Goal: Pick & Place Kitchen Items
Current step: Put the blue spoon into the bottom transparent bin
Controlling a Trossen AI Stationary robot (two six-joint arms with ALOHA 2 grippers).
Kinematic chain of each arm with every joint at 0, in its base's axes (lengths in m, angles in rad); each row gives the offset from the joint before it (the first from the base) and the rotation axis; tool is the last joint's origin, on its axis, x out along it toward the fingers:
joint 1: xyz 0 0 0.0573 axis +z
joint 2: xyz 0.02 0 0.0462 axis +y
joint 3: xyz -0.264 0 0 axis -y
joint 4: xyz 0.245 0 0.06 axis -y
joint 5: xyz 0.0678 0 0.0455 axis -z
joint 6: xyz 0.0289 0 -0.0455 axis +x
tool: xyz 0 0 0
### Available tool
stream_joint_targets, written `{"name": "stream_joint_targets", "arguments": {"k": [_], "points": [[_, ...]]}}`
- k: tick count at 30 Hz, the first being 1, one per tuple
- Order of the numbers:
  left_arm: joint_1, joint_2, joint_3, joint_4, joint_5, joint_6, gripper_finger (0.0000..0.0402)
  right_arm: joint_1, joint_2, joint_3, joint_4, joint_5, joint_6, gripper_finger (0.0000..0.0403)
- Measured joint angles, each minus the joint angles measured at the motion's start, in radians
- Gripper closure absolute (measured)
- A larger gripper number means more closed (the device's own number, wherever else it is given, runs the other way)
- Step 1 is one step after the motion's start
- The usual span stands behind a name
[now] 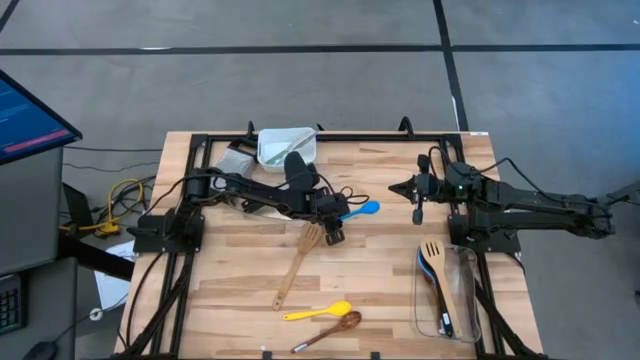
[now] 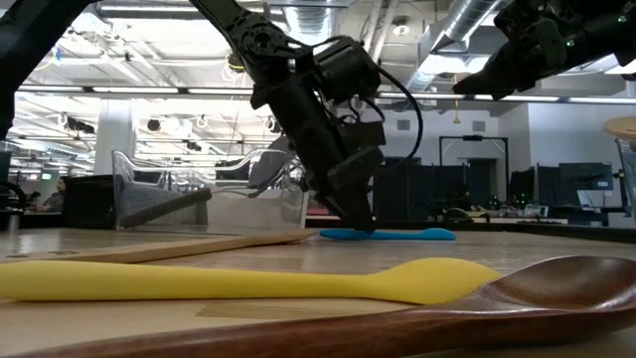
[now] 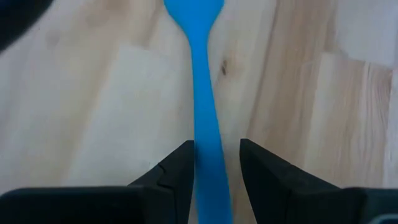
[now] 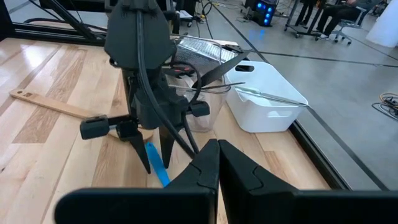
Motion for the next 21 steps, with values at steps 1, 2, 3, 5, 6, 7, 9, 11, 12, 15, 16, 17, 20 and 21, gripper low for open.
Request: {"name": "stream_joint_targets", "arguments": {"k": [1, 2, 3, 5, 6, 7, 9, 11, 12, 15, 16, 17, 20, 21], "points": [[0.0, 0.002, -0.007, -0.002, 0.01, -0.003, 0.0286, 0.0, 0.0, 0.0, 0.0, 0.0, 0.0, 0.0403], [-0.001, 0.002, -0.015, 0.009, 0.006, -0.004, 0.0286, 0.0, 0.0, 0.0, 0.0, 0.0, 0.0, 0.0403], [-0.001, 0.002, -0.029, 0.03, 0.008, -0.008, 0.0286, 0.0, 0.0, 0.0, 0.0, 0.0, 0.0, 0.0403], [-0.001, -0.002, -0.056, 0.069, 0.006, -0.01, 0.0286, 0.0, 0.0, 0.0, 0.0, 0.0, 0.0, 0.0403], [-0.001, -0.002, -0.062, 0.076, 0.006, -0.01, 0.0286, 0.0, 0.0, 0.0, 0.0, 0.0, 0.0, 0.0403], [-0.001, -0.002, -0.064, 0.079, 0.005, -0.011, 0.0286, 0.0, 0.0, 0.0, 0.0, 0.0, 0.0, 0.0403], [-0.001, -0.002, -0.064, 0.08, 0.005, -0.011, 0.0286, 0.0, 0.0, 0.0, 0.001, 0.0, 0.0, 0.0403], [-0.001, -0.002, -0.065, 0.082, 0.002, -0.011, 0.0287, 0.0, 0.0, 0.0, 0.001, 0.0, 0.0, 0.0403], [-0.001, -0.002, -0.065, 0.084, 0.001, -0.011, 0.0289, 0.0, 0.0, 0.0, 0.001, 0.0, 0.0, 0.0403], [-0.001, -0.001, -0.065, 0.086, -0.002, -0.011, 0.0302, 0.0, 0.0, 0.0, 0.001, 0.0, 0.001, 0.0403], [-0.001, -0.001, -0.065, 0.087, -0.002, -0.011, 0.031, 0.0, 0.0, 0.0, 0.001, 0.0, 0.001, 0.0403], [-0.001, -0.001, -0.066, 0.089, -0.003, -0.011, 0.0318, 0.0, 0.0, 0.0, 0.001, 0.0, 0.0, 0.0403], [-0.001, -0.001, -0.066, 0.093, -0.003, -0.012, 0.0351, 0.0, 0.0, 0.0, 0.001, 0.0, 0.001, 0.0403], [-0.002, -0.002, -0.066, 0.095, -0.003, -0.013, 0.0363, 0.0, 0.0, 0.0, 0.001, 0.0, 0.0, 0.0403]]}}
